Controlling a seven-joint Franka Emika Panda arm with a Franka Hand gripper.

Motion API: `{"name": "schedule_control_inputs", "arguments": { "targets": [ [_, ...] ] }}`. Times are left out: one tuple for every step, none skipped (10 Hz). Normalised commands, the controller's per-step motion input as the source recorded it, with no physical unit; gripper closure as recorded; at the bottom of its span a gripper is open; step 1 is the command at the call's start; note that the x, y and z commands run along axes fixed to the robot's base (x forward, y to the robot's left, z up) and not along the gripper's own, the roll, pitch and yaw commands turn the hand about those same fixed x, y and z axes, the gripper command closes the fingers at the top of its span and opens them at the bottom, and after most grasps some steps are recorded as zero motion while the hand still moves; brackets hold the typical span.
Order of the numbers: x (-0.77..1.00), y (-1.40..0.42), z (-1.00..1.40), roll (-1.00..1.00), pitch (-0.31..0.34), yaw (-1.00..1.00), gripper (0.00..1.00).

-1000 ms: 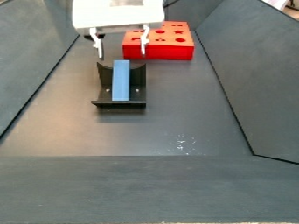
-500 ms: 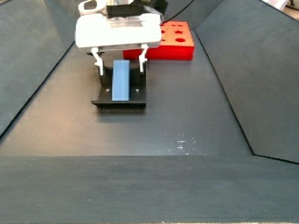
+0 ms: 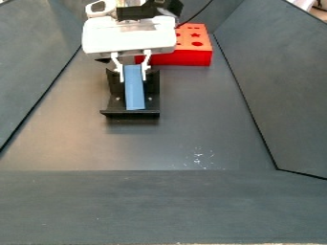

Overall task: Pick up the arch object. Move up. Place the arch object on the fixture. Regrasp the arch object. Rotate the arch object. Move to above the board. Insert the arch object.
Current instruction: Rotate the arch object.

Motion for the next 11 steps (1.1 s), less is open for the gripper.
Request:
{"name": "schedule_control_inputs", "arguments": {
  "targets": [
    [-0.85, 0.11, 1.0, -0.03, -0.026, 0.0, 1.0],
    [-0.85, 0.1, 1.0, -0.06, -0.045, 0.01, 1.0],
    [-0.85, 0.09, 1.0, -0.09, -0.066, 0.02, 1.0],
    [-0.86, 0.09, 1.0, -0.1, -0.078, 0.02, 1.0],
    [-0.87, 0.08, 1.0, -0.11, -0.102, 0.01, 1.0],
    [-0.89, 0.08, 1.0, -0.12, -0.118, -0.01, 1.0],
    [-0.92, 0.08, 1.0, -0.13, -0.132, -0.03, 1.0],
    [-0.93, 0.08, 1.0, -0.13, -0.137, -0.04, 1.0],
    [-0.96, 0.08, 1.0, -0.14, -0.136, -0.07, 1.0],
    [-1.0, 0.07, 0.99, -0.15, -0.128, -0.09, 1.0],
    [-1.0, 0.07, 0.94, -0.16, -0.113, -0.11, 1.0]
  ]
}}
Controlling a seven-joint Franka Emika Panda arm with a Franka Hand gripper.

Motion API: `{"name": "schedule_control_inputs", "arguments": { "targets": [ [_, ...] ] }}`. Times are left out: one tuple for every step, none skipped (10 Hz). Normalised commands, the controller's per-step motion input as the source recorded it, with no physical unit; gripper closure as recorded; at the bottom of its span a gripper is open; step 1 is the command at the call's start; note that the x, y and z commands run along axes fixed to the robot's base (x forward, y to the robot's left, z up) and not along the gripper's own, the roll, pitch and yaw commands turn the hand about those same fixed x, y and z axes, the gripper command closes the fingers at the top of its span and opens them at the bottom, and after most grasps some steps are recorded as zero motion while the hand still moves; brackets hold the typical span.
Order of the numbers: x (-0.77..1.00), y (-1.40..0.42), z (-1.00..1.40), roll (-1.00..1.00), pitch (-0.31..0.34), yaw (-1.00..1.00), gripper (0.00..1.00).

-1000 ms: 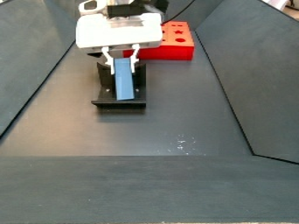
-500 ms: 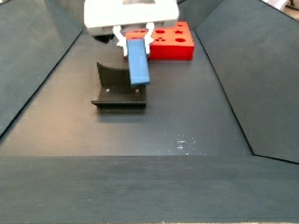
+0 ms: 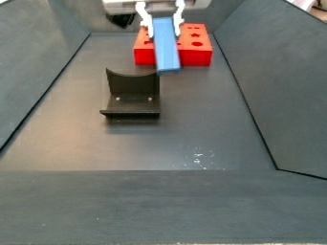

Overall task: Pick up the arch object. Move up. Place the arch object on the fixture. Regrasp the arch object. Rotate the arch object. Move to above the board. Insert the arch object.
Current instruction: Rotate the arch object.

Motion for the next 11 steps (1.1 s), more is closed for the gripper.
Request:
{"name": "schedule_control_inputs", "arguments": {
  "targets": [
    [-1.0, 0.06, 0.91, -0.16, -0.103, -0.12, 1.0],
    [-1.0, 0.06, 0.86, -0.16, -0.087, -0.12, 1.0],
    [-1.0, 0.05, 0.79, -0.16, -0.071, -0.12, 1.0],
    [-1.0, 0.05, 0.72, -0.16, -0.058, -0.12, 1.0],
    [-1.0, 0.05, 0.64, -0.16, -0.047, -0.11, 1.0],
    [-0.89, 0.04, 0.44, -0.17, -0.043, -0.1, 1.0],
    [-0.81, 0.04, 0.29, -0.17, -0.04, -0.09, 1.0],
    [-0.76, 0.04, 0.19, -0.17, -0.041, -0.08, 1.0],
    [-0.6, 0.04, 0.02, -0.15, -0.044, -0.07, 1.0],
    [-0.49, 0.03, 0.01, -0.15, -0.043, -0.07, 1.0],
    [-0.38, 0.03, 0.02, -0.15, -0.045, -0.06, 1.0]
  ]
}}
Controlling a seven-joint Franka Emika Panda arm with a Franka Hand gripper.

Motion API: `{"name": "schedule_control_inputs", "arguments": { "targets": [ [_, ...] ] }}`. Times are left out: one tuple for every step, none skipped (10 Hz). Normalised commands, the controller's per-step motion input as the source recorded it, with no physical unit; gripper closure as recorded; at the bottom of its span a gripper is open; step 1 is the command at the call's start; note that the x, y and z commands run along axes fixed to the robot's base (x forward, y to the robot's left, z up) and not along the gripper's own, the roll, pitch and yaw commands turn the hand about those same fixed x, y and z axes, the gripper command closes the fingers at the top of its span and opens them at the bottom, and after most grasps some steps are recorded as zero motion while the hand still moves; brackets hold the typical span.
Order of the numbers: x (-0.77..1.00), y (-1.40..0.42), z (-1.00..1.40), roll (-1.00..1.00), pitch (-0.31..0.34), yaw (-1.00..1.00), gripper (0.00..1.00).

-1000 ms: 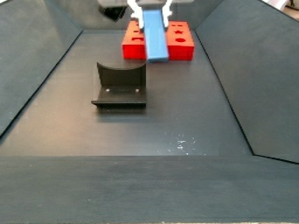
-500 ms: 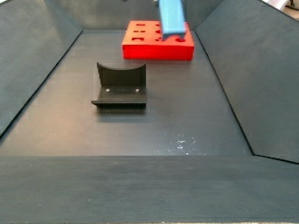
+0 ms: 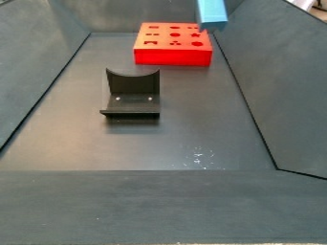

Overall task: Pick up the arch object. Move up. Place the arch object on the fixture. Regrasp the arch object. Rotate the arch object. Move to above the board. Insert the arch object.
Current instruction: Rotate the arch object.

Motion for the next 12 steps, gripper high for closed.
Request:
{"name": "schedule_control_inputs", "arguments": {
  "targets": [
    [-0.28, 0.03, 0.04, -0.16, -0.048, -0.06, 1.0],
    [-0.18, 0.03, 0.04, -0.16, -0.057, -0.06, 1.0],
    [0.0, 0.0, 0.0, -0.96, -0.118, -1.0, 1.0],
    [0.01, 0.02, 0.01, -0.96, -0.102, -1.0, 1.0],
    [-0.1, 0.05, 0.07, -0.96, -0.057, -1.0, 1.0],
    [-0.13, 0.05, 0.08, -0.95, -0.03, -1.0, 1.0],
    [-0.11, 0.04, 0.06, -0.94, 0.034, -1.0, 1.0],
    [-0.08, 0.04, 0.05, -0.93, 0.07, -1.0, 1.0],
    [-0.03, 0.02, 0.03, -0.93, 0.14, -1.0, 1.0],
    [-0.03, 0.02, 0.03, -0.92, 0.203, -1.0, 1.0],
    [-0.05, 0.02, 0.05, -0.93, 0.249, -1.0, 1.0],
    [-0.06, 0.02, 0.06, -0.94, 0.278, -1.0, 1.0]
  ]
}}
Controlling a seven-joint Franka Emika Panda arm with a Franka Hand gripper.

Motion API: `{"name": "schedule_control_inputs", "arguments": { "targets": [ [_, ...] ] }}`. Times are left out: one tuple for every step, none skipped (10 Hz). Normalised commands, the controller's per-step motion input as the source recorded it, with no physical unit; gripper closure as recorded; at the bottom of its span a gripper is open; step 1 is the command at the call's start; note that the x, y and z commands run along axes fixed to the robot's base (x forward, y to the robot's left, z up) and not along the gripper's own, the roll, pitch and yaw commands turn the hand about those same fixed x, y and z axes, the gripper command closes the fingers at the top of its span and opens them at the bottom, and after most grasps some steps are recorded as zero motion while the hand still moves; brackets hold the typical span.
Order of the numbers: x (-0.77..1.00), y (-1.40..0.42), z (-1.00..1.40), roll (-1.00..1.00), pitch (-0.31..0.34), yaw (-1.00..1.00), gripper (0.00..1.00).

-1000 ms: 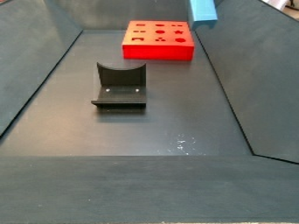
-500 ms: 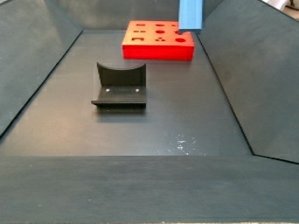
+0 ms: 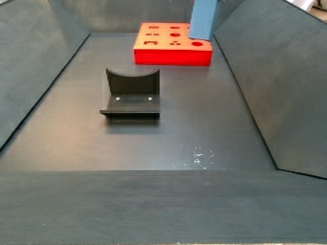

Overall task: Pick up the arch object. Move up. Place the arch object on the fixture. Regrasp the arch object. Rotate the arch object. Move to above the board. Insert the arch object.
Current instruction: Rotate the arch object.

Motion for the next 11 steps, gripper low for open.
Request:
{"name": "schedule_control_inputs", "arguments": {
  "targets": [
    [-0.09, 0.01, 0.08, -0.96, 0.332, -1.0, 1.0],
    [-0.09, 0.01, 0.08, -0.98, 0.365, -1.0, 1.0],
    [-0.06, 0.02, 0.07, -1.0, 0.414, -0.97, 1.0],
    [-0.05, 0.02, 0.07, -0.96, 0.434, -0.9, 1.0],
    [0.01, 0.01, 0.07, -0.58, 0.324, -0.47, 1.0],
    [0.03, 0.01, 0.05, -0.43, 0.266, -0.33, 1.0],
    [0.04, 0.01, 0.0, -0.24, 0.166, -0.15, 1.0],
    [-0.03, 0.04, 0.0, -0.03, 0.018, -1.0, 1.0],
    [-0.05, 0.05, 0.02, -0.02, 0.012, -1.0, 1.0],
    [-0.05, 0.04, 0.01, -0.02, 0.013, -1.0, 1.0],
    [-0.04, 0.03, 0.01, -0.03, 0.013, -1.0, 1.0]
  ]
}}
